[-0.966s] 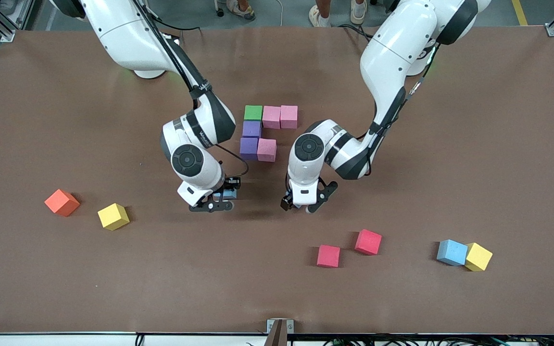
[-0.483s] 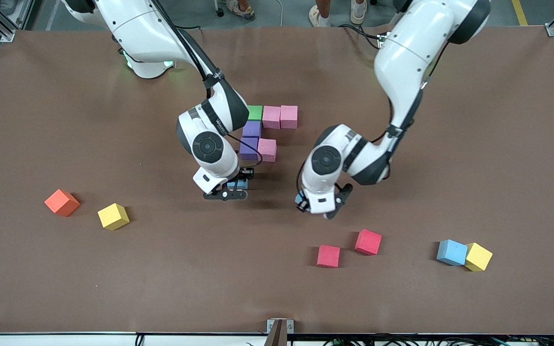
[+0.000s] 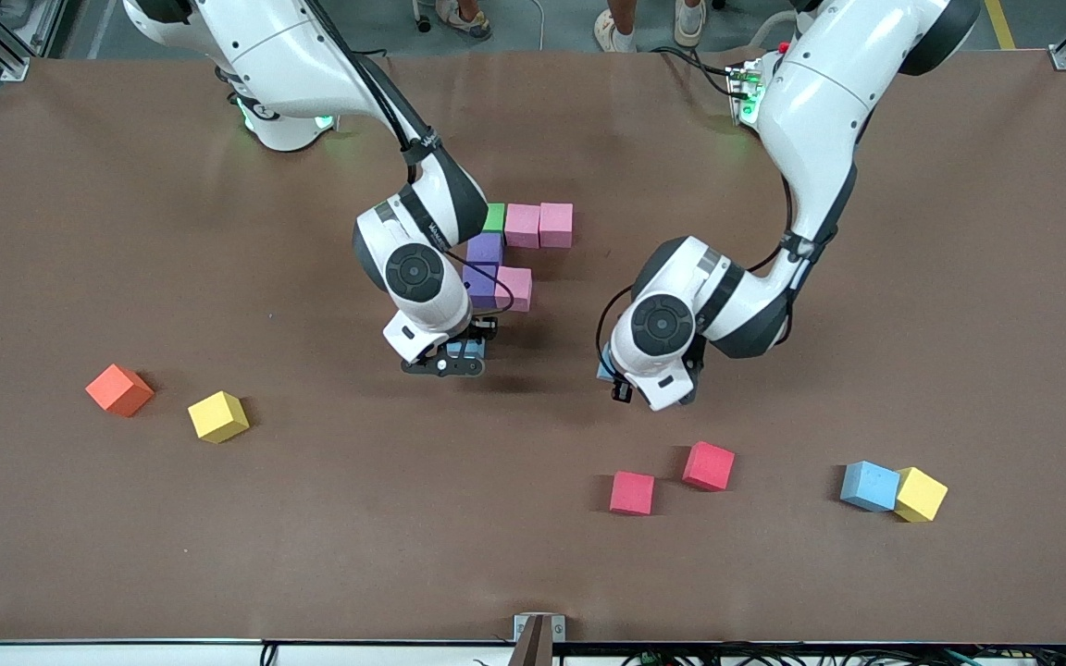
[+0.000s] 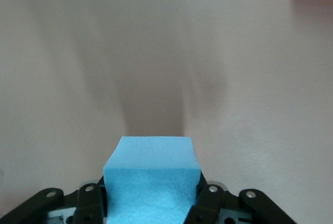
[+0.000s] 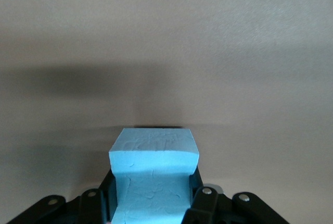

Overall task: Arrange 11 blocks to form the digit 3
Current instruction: 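Carry both blue cubes toward the cube column with both grippers, then place the blue cubes below purple and beside pink, opening both grippers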

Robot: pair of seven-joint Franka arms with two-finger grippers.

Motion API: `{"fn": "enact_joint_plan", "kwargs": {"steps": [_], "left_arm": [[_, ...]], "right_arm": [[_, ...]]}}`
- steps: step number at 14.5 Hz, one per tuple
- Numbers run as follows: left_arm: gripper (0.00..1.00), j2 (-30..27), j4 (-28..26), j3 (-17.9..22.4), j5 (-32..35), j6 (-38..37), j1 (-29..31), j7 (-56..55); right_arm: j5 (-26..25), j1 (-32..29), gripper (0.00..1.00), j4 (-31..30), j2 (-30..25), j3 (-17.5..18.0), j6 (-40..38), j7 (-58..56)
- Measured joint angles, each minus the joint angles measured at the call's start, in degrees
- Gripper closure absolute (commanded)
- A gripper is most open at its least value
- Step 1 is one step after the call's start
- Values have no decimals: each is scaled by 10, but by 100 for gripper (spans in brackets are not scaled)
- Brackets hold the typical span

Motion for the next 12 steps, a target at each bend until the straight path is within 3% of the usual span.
{"fn": "enact_joint_plan", "kwargs": {"steps": [6,12], "left_arm": [[99,-21,-46,-5,0,46,-53,-195],[99,-37,-119,-5,0,127,-75,-228]], "right_arm": [[0,14,75,-10,0,0,8,8],[0,15,75,-15,0,0,8,8]]}}
